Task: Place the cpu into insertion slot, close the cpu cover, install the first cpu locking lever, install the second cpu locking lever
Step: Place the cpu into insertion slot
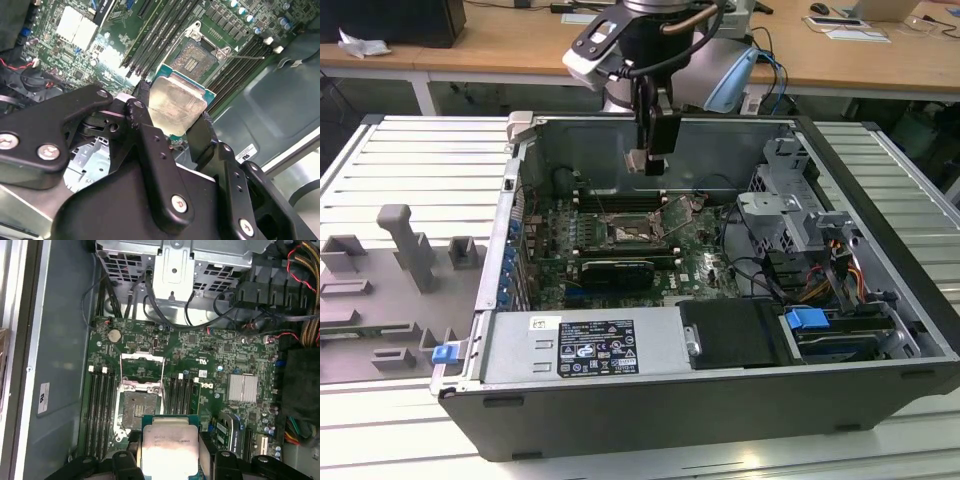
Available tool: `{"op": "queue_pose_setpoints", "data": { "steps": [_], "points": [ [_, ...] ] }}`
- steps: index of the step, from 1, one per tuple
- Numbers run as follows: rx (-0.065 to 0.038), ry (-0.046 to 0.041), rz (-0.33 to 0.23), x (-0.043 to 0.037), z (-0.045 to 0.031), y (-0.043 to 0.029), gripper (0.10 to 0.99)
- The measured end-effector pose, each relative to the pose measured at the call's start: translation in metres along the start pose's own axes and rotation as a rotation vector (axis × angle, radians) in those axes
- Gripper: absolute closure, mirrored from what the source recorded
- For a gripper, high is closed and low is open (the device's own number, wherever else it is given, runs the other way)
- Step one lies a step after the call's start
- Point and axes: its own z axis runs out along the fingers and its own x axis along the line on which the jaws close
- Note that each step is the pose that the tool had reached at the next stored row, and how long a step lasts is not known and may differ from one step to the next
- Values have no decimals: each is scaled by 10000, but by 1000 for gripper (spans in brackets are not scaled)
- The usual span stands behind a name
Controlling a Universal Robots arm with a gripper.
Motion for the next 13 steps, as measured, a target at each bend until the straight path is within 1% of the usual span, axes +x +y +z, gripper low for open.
{"op": "queue_pose_setpoints", "data": {
  "steps": [10, 12, 13],
  "points": [
    [7, -4, 37, 2, 61, -2, 545],
    [8, -21, 41, 2, 73, -2, 545],
    [10, -56, 45, 2, 83, -3, 545]
  ]
}}
